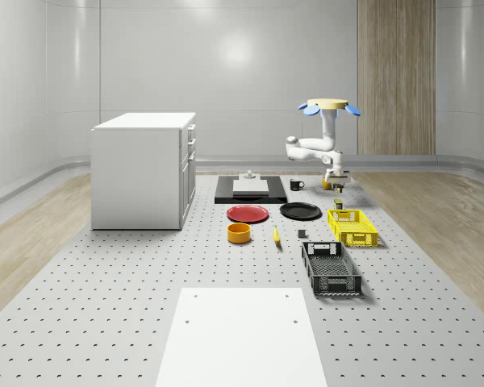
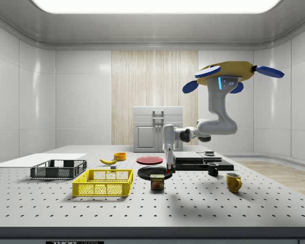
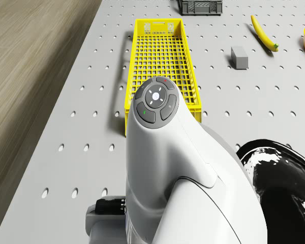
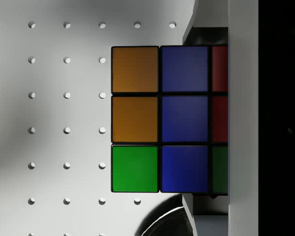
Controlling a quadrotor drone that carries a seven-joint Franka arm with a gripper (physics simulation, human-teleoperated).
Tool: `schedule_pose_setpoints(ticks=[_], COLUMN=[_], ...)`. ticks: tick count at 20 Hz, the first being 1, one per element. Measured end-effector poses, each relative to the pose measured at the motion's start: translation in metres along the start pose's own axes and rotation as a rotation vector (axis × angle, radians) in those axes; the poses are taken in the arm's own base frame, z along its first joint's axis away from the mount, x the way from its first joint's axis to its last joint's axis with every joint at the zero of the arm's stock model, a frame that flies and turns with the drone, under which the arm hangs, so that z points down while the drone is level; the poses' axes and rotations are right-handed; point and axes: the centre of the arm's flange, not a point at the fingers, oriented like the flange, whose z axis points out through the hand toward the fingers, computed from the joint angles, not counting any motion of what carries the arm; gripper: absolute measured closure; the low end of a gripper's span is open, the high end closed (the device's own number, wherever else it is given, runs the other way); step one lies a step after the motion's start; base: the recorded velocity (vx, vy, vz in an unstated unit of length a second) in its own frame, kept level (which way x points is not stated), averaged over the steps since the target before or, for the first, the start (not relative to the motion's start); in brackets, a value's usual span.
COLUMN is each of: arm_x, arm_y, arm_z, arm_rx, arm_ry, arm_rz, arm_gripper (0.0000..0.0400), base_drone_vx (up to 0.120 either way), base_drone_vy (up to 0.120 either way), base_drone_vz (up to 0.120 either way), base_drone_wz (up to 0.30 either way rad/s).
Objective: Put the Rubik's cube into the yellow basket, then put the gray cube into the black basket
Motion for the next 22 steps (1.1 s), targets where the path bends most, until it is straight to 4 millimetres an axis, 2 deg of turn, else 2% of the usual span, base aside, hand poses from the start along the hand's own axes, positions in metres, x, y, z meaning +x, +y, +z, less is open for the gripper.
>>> schedule_pose_setpoints(ticks=[22], arm_x=[0.0], arm_y=[0.0], arm_z=[0.0], arm_rx=[0.0], arm_ry=[0.0], arm_rz=[0.0], arm_gripper=[0.0075], base_drone_vx=[0.12], base_drone_vy=[0.0], base_drone_vz=[0.0], base_drone_wz=[0.0])
